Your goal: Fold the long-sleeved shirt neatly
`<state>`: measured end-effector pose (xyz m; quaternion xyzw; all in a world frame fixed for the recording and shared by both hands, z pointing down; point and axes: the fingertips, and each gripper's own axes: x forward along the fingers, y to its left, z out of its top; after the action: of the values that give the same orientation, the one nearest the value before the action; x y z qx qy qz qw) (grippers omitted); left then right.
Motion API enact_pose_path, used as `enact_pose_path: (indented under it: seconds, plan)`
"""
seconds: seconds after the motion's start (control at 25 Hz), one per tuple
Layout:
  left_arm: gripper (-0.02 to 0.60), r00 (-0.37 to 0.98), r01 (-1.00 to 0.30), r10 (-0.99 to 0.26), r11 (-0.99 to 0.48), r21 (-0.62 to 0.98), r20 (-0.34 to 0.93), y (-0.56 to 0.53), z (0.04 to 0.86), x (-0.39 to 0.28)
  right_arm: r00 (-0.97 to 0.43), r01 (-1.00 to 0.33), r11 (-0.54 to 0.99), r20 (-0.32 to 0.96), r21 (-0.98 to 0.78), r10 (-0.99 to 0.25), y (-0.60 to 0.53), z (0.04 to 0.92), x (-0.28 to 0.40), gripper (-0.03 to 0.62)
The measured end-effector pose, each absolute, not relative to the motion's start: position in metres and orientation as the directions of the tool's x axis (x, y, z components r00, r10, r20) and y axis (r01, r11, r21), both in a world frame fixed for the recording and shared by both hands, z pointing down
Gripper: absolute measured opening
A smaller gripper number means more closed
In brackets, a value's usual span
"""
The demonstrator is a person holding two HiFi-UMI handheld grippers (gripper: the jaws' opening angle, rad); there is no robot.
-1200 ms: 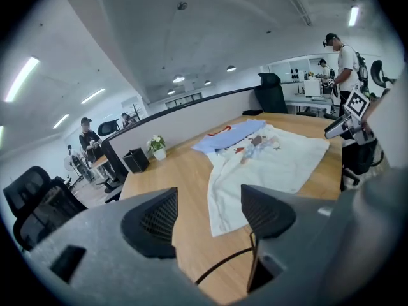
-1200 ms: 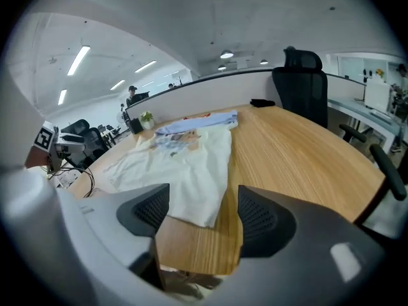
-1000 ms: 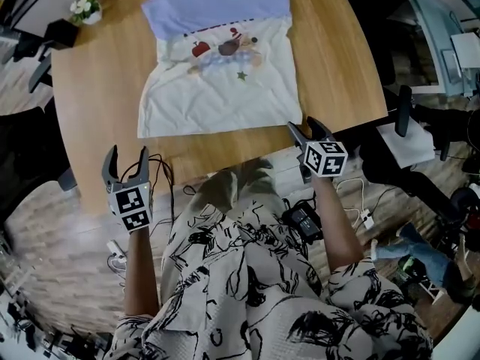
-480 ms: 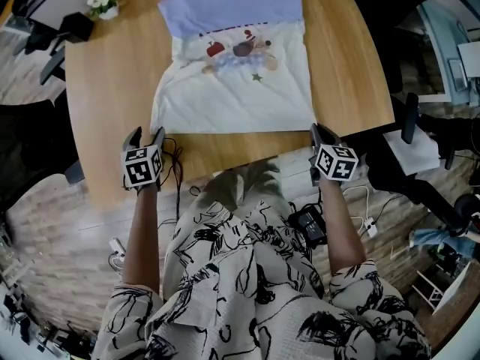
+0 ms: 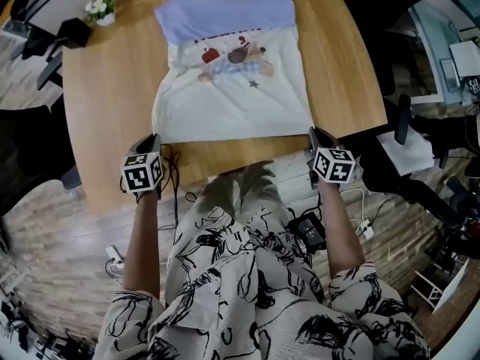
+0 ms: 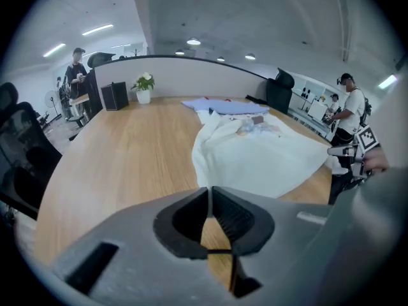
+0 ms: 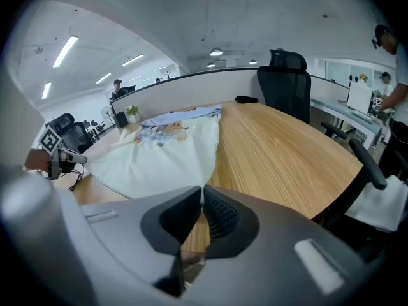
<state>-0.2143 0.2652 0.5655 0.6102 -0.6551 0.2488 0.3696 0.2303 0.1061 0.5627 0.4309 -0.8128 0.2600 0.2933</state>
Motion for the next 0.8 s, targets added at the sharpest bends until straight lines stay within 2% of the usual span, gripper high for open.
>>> enact_pose_path:
  seconds: [0.32,0.56,0.8]
  plan:
    - [0.029,0.074,-0.956,-0.691,0.156,0.249,0.720,0.311,0.523,-0.151,-0.444,-0.840,0.531,0.701,-0.110,-0.558,0.097,0.537,0.258,0.021]
    - [0.028,0.025,-0.950,-0.713,0.201,0.238,0.700,0.329,0.517,-0.103,-0.492,-0.823,0.546,0.676,-0.157,-0.549,0.102,0.525,0.296,0.021]
    - [0.025,-0.047,-0.925,-0.737,0.286,0.248,0.675,0.338,0.526,-0.092,-0.569,-0.766,0.613,0.647,-0.194,-0.508,0.102,0.533,0.306,0.021]
